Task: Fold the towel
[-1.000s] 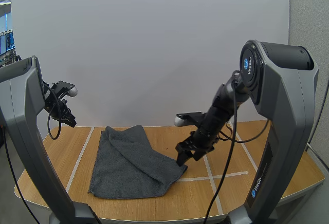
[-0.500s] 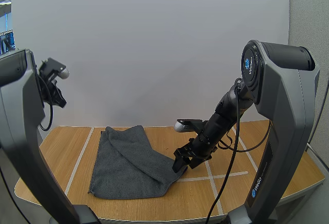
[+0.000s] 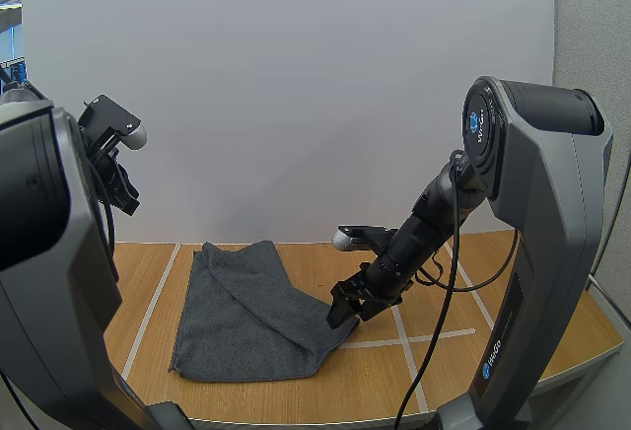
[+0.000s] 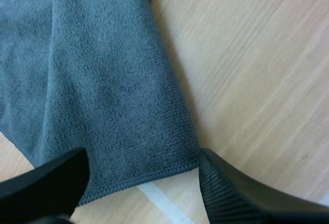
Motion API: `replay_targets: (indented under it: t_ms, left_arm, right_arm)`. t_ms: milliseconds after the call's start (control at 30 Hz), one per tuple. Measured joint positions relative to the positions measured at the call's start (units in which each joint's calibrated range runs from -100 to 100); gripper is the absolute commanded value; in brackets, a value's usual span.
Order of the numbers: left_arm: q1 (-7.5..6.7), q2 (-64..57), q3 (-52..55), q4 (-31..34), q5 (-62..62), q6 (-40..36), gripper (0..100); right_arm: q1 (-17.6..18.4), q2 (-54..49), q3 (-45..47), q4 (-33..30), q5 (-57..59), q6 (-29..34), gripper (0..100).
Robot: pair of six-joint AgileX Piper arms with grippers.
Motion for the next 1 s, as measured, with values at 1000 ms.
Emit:
replay_targets:
  t_ms: [1000]
  left_arm:
    - [-10.49, -9.74, 0.53, 0.80, -0.52, -0.31, 0]
  right_arm:
    - [0.00, 0.00, 0.00, 2.45, 3.89, -0.28, 100]
